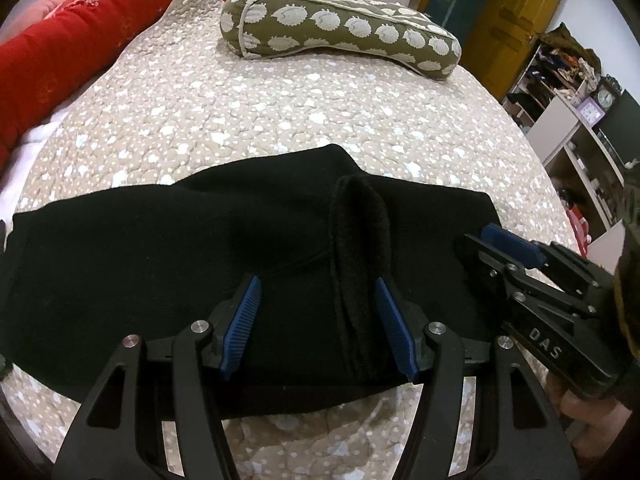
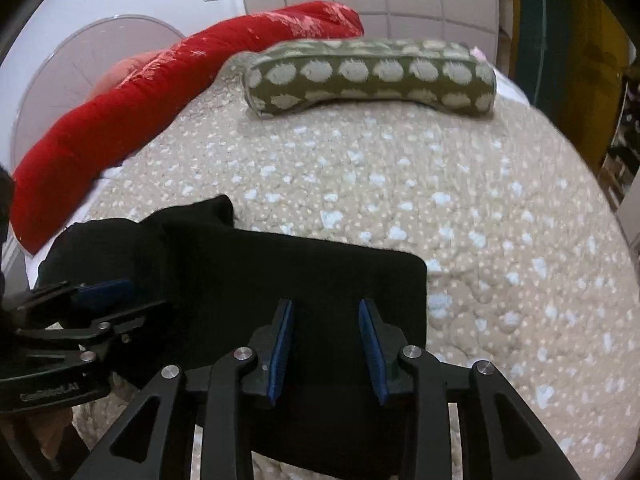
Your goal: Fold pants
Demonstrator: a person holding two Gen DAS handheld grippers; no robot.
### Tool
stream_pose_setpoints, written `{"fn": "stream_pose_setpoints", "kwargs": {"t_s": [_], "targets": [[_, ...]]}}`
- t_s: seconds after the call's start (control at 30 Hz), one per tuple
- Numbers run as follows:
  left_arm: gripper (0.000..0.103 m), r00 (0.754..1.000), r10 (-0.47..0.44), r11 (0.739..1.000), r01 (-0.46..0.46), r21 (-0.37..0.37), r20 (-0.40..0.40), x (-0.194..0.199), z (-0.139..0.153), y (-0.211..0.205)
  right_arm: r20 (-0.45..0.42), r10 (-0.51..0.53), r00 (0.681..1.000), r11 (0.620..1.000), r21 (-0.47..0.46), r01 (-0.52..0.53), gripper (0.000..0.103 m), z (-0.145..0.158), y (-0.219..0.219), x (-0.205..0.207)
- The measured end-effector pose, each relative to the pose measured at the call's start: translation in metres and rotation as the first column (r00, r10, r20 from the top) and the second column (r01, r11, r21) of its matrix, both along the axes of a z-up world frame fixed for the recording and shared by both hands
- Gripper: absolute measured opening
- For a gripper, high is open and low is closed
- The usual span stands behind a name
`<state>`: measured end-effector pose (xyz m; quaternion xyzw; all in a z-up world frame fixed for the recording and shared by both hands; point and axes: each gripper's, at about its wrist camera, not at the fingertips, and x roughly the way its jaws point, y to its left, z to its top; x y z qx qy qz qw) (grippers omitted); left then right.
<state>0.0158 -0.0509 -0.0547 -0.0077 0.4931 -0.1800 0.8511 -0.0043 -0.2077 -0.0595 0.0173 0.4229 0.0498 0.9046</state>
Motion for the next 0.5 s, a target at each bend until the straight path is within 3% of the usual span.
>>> {"fn": "stream_pose_setpoints", "kwargs": {"t_s": [0.1,0.2,0.33,0.5], "targets": [[0.06,1.0,-0.001,1.0,0.001,0.012,-0.005,0.0,0.003,0.001,0.006,0.046,0.999,0.998,0.047,-0.046,0.033,0.013,0.005,-0.001],[0.06,0.999,0.017,0.999,-0.019,0.046,0.042,-0.005,0.01,0.004,0.044,0.046,0.998,0.999,0.021,-0.047,0.033,0.021,0.014,-0.003],[0.06,0.999,0.033,0.998,-0.035,0.044,0.028,-0.009,0.014,0.017,0.021,0.055,0.998,0.997,0.053,-0.056,0.033,0.017,0.025,0.007],[0.06,0.993,0.089,0.993,-0.094,0.065,0.081,-0.02,0.024,0.036,0.019,0.114,0.993,0.989,0.089,-0.116,0.033,0.008,0.053,0.011]]}}
